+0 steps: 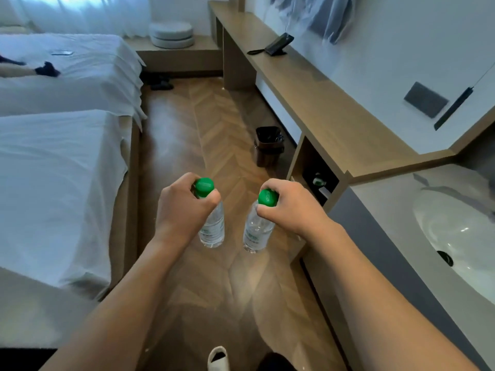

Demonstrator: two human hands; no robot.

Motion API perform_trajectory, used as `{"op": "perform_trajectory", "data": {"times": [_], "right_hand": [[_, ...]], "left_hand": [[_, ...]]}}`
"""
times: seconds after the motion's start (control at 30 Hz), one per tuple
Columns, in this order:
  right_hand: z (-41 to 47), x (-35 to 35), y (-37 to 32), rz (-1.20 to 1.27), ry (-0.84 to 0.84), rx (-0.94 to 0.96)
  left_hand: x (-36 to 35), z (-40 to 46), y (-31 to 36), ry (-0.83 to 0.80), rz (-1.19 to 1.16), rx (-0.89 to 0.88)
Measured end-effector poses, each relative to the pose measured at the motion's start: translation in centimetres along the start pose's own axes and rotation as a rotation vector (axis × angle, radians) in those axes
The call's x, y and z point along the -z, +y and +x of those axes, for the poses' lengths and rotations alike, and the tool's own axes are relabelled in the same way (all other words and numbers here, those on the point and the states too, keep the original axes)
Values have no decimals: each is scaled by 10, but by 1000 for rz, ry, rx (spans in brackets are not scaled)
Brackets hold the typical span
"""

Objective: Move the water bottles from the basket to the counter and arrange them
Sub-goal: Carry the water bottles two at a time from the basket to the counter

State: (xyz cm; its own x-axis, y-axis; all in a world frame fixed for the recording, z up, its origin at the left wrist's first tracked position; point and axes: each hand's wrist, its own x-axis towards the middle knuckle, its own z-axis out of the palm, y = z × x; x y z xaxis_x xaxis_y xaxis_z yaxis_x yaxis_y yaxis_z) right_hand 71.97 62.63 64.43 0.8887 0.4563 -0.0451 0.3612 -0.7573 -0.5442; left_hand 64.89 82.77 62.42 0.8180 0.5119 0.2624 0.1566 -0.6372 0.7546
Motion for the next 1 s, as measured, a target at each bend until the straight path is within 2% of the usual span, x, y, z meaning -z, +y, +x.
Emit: {"op": "perform_trajectory", "data": {"times": [0.53,0.83,1.0], "right_hand": [[304,12,25,16,-27,11],[493,10,15,16,-7,-22],[599,8,-5,22,22,-49]], "left_hand": [[-94,295,-42,-10,58,-17],[-132,479,-80,-3,35,-3],[-143,590,-105,-66,2,-44]]}}
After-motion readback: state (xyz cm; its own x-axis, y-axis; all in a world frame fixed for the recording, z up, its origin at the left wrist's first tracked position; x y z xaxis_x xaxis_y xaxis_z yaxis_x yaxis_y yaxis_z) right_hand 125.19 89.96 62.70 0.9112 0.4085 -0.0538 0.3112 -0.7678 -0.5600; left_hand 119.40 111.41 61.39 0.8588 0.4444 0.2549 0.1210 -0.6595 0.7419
